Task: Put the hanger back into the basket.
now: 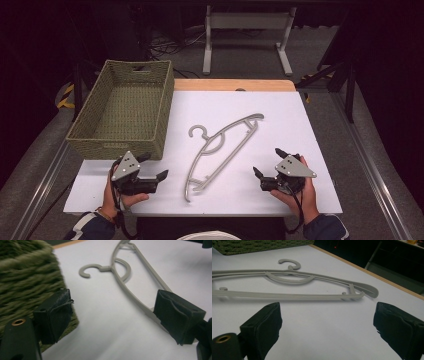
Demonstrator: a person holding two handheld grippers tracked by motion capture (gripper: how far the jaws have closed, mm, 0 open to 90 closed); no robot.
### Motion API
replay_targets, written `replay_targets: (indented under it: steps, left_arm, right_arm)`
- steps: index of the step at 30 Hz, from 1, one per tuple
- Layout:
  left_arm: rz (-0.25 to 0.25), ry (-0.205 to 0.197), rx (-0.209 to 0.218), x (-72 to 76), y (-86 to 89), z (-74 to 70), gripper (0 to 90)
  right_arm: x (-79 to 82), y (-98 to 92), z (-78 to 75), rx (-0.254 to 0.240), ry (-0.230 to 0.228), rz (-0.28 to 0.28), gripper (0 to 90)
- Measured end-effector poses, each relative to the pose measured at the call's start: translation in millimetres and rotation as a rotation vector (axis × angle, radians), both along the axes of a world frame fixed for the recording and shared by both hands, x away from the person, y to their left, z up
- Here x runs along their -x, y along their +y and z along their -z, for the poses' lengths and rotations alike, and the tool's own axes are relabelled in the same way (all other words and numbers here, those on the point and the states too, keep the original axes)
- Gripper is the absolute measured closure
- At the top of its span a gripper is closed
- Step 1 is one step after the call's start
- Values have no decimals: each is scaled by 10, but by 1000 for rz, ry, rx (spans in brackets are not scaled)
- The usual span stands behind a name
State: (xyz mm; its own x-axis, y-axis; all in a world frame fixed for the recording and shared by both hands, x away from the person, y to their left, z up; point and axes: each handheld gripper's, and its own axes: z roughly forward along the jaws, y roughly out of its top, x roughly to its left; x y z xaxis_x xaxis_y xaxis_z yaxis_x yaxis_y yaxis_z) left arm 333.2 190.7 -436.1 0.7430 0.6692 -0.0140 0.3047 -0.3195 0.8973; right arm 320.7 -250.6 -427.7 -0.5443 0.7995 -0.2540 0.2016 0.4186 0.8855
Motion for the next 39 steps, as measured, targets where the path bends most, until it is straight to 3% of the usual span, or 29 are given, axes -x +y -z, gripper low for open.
replay_targets:
  steps: [3,4,6,11,12,15,17,20,23,26,33,38,39]
  left_arm:
    - [27,15,-12,-19,-100,23,197]
    - [41,20,-47,-46,-233,33,203]
    - [49,26,-59,-65,-306,36,235]
    - [79,66,-144,-210,-631,37,281]
    - [75,86,-185,-296,-763,37,304]
    - [78,90,-205,-366,-833,29,324]
    - [51,133,-235,-479,-949,32,336]
    - [36,180,-230,-620,-1034,57,358]
    - [31,184,-247,-682,-1088,88,365]
    - [38,224,-272,-790,-1173,160,430]
    - [24,278,-287,-878,-1223,179,546]
    - [38,364,-402,-1006,-1338,59,607]
    - [38,364,-402,-1006,-1338,59,628]
  right_arm:
    - [-5,1,1,0,1,-1,86]
    - [-13,2,5,4,6,-1,86]
    - [-17,6,7,6,7,-1,86]
    - [-13,21,10,13,9,-6,86]
    - [-13,18,11,12,11,-6,86]
    - [-14,14,14,14,17,-6,87]
    - [-18,13,24,15,27,-12,88]
    - [-12,26,30,20,31,-22,89]
    - [-10,29,27,22,28,-25,90]
    - [-16,24,30,22,36,-25,91]
    - [-21,36,46,34,51,-39,93]
    - [-32,63,82,56,71,-50,94]
    - [-32,63,82,56,71,-50,94]
